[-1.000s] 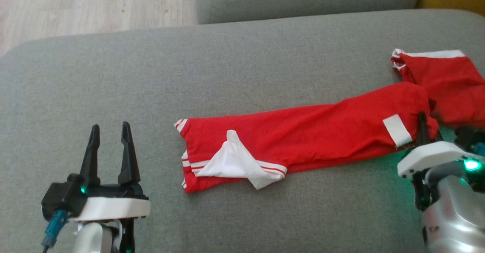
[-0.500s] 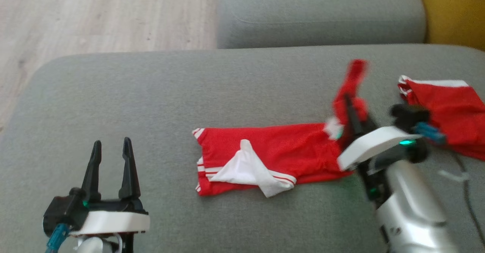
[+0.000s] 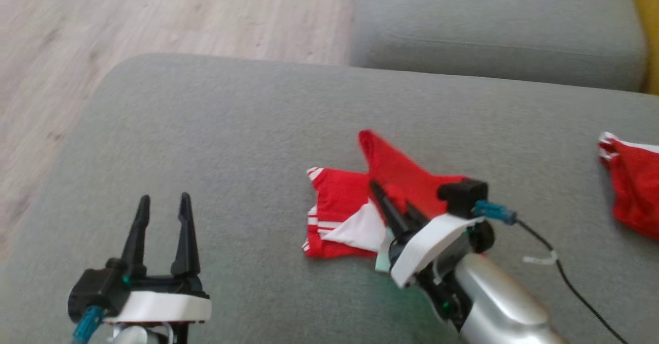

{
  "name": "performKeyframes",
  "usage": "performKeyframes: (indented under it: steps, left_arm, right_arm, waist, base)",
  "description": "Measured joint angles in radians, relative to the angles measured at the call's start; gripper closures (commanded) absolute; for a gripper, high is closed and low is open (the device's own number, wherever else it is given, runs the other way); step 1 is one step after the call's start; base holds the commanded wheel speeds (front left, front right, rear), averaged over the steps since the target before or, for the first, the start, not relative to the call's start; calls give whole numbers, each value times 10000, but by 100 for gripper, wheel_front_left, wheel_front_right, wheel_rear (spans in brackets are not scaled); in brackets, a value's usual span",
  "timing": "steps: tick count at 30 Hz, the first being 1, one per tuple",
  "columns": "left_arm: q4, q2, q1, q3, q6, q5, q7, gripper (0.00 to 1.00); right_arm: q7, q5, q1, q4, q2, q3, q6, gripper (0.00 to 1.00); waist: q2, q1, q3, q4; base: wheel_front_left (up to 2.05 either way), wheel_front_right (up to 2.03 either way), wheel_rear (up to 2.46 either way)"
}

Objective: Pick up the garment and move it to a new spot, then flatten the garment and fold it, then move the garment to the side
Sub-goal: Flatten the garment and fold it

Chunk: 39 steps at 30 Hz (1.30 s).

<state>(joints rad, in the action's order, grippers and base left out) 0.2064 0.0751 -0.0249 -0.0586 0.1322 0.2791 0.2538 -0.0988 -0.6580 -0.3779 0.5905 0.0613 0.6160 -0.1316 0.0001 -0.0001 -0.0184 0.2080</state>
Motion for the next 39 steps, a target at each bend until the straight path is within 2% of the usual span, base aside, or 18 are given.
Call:
performKeyframes:
  steps: [3, 10, 17, 18, 19, 27, 32, 37, 38, 39]
  left_arm:
    - [2, 8, -11, -92, 0, 2, 0, 0]
    - [38, 21, -185, -322, 0, 25, -2, 0]
    - [169, -8, -384, -395, 0, 25, 0, 0]
    - [184, -10, -384, -405, 0, 25, 0, 0]
    - [196, -12, -384, -412, 0, 25, 0, 0]
    - [268, -19, -411, -401, 0, 25, 0, 0]
    - [251, -17, -419, -357, 0, 25, -2, 0]
    - [105, -19, -418, -144, -4, -15, 0, 0]
    - [86, -17, -414, 69, -102, -132, 0, 0]
    - [36, -25, -411, 182, -102, -150, -2, 0]
  right_arm:
    - [-159, -257, -69, 336, -2, 600, 0, 100]
    - [-842, -928, -728, 1400, 13, 1312, 0, 100]
    - [-1139, -1448, -1118, 1850, 13, 2295, 0, 100]
    - [-1170, -1503, -1121, 1939, 13, 2372, 0, 12]
    - [-1221, -1620, -1121, 1942, 29, 2483, 0, 0]
    - [-1423, -2899, -1519, 1078, 38, 3187, 0, 0]
    - [-1492, -2683, -2031, 961, 31, 2727, 0, 0]
    - [-1492, -274, -2259, 1016, 38, 1016, 0, 0]
    - [-1498, 585, -2138, 821, 38, 136, 0, 0]
    - [-1517, 1037, -2026, 644, 38, -314, 0, 0]
  waist:
    - [0, 0, 157, 308]
    - [0, 2, 595, 862]
    - [0, 2, 864, 1241]
    - [0, 1, 875, 1261]
    - [0, 2, 883, 1275]
    - [0, 1, 814, 1051]
    - [0, 1, 699, 747]
    - [0, 1, 553, 197]
    - [0, 0, 500, -39]
    - [0, 1, 479, -166]
  base:
    - [0, 0, 0]
    - [0, 0, 0]
    - [0, 0, 0]
    - [0, 0, 0]
    - [0, 0, 0]
    - [0, 0, 0]
    - [0, 0, 0]
    - [0, 0, 0]
    - [0, 0, 0]
    - [0, 0, 0]
